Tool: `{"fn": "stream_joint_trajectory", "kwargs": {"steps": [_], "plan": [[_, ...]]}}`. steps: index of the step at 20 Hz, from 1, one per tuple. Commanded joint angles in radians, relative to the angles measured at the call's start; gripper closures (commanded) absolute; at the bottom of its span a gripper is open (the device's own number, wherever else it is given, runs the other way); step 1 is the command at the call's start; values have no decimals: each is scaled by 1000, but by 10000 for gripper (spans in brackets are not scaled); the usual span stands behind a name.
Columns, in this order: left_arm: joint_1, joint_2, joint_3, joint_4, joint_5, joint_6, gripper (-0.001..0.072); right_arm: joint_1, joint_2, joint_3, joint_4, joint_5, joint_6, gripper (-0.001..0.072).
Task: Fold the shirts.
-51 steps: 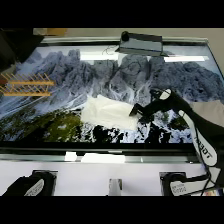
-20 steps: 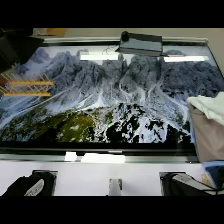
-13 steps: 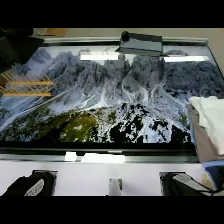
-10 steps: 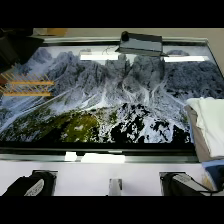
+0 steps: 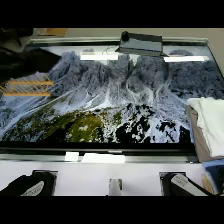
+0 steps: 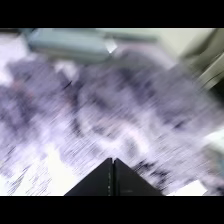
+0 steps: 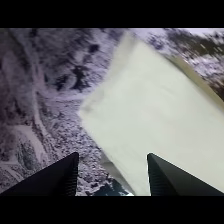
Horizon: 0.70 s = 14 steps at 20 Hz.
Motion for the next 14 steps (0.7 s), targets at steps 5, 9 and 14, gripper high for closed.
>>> {"fn": "stream_joint_trajectory", "kwargs": {"steps": [5,9,14], "plan": [[-206,-396,100,749,-546,-277,-13,807,-146,78,-401,50,207,21],[-194,-414,92,749,-507,-335,-13,897,-268,78,-378,147,311,64],[-174,-402,92,748,-446,-373,-13,897,-300,78,-377,225,299,55]]}}
